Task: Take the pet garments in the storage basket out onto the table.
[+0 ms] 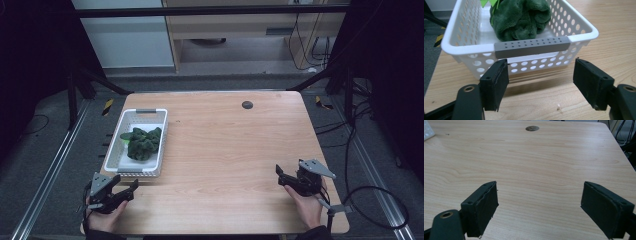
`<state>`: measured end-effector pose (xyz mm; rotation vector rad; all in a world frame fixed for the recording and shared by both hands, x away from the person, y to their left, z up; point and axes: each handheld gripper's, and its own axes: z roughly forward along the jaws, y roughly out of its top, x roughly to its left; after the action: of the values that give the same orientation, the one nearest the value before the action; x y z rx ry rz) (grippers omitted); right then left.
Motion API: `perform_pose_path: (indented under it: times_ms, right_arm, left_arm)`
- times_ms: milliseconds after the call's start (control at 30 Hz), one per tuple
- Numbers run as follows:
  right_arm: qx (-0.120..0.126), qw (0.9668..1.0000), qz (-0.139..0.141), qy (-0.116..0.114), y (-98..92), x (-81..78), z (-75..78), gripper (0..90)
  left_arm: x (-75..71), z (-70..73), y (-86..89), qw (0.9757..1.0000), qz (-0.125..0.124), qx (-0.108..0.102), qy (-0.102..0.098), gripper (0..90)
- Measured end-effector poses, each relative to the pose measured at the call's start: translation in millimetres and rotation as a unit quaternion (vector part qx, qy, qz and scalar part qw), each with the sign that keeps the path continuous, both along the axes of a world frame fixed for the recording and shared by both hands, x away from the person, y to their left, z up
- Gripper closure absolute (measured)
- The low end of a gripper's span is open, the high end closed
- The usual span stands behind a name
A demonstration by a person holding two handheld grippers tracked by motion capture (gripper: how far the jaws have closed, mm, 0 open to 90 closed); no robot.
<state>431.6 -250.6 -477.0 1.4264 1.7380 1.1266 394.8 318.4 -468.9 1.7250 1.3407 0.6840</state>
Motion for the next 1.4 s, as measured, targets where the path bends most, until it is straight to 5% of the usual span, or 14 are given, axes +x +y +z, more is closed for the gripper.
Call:
perform_pose_path:
  times_ms: [333,533,1100,1400]
  right_arm:
    - [-0.007,0.9999,0.008,0.004,2.5,-1.4,-0.8,14.4]
    - [-0.015,0.9997,0.017,0.001,6.0,-1.5,0.0,13.8]
    - [-0.014,0.9998,0.014,0.003,8.6,0.3,2.1,13.4]
    - [-0.012,0.9998,0.012,0.002,7.0,-0.1,3.4,13.2]
  left_arm:
    - [-3.8,16.4,12.5,0.9991,0.018,0.008,-0.039,38.0]
    - [-3.0,24.7,13.6,0.9992,0.009,0.006,-0.038,42.5]
    - [5.7,45.4,16.0,0.9983,-0.006,0.016,-0.056,36.0]
    - [25.9,62.9,13.9,0.9969,-0.042,0.014,-0.065,32.6]
